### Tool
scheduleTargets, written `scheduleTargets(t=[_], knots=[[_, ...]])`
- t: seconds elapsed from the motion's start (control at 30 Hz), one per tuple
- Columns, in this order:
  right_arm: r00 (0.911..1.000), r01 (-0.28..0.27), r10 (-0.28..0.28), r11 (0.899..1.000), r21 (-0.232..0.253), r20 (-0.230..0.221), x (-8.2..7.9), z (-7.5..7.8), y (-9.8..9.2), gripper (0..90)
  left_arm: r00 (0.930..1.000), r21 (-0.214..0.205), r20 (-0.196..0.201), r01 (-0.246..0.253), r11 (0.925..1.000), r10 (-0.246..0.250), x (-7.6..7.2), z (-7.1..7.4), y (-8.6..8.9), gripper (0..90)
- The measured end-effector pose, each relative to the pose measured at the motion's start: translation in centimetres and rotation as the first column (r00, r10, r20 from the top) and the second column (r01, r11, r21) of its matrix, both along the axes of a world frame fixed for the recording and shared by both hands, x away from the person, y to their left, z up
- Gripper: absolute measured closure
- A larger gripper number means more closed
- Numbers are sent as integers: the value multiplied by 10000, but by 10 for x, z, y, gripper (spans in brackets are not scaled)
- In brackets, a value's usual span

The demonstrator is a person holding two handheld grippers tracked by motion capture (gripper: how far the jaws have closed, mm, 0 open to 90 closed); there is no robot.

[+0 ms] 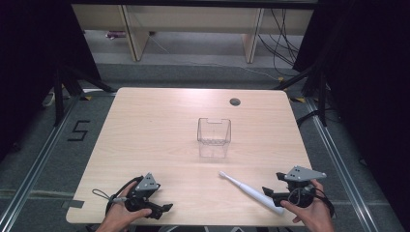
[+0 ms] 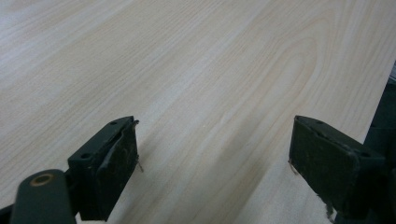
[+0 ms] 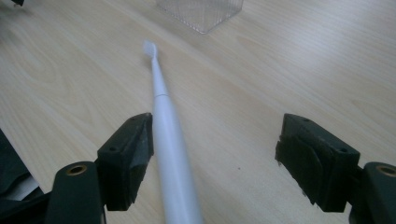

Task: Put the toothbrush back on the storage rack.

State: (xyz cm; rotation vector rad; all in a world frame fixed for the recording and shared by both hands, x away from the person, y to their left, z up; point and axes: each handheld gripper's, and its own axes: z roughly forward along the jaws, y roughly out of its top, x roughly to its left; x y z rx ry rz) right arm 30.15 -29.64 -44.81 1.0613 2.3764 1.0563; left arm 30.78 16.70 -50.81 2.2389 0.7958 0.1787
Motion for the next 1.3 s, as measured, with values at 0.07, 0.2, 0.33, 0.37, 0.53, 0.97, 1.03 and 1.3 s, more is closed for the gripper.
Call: scheduleTargets(t=[0.07,0.2,0.33,0.37,0.53,0.97,1.03,1.3], knots=[[9994,210,-210,9998,10,-258,-2,3,5,269,10000,6,14,-3,10000,3,0,0,0,149],[9997,-176,172,9996,-205,-192,2,5,12,279,10000,-47,-18,-2,10000,2,0,0,0,149],[9974,-532,502,9970,-570,-526,4,8,17,289,10000,-23,-14,8,10000,-8,0,0,0,149],[9968,-688,657,9952,-693,-462,5,9,18,295,10000,-24,-20,21,10000,-21,0,0,0,149],[9950,-890,838,9907,-1030,-542,9,11,25,312,10000,10,-3,36,10000,-36,1,0,0,149],[9781,-1798,1573,9686,-1719,-1366,21,15,52,441,9999,-73,-36,101,9999,-102,0,0,-1,149],[9774,-1869,1653,9672,-1722,-1321,22,15,55,447,10000,-187,-92,33,9998,-35,-1,-1,-1,149],[9554,-2523,2004,9356,-2471,-2168,28,12,74,495,9999,-40,-34,116,9999,-117,-1,0,1,149]])
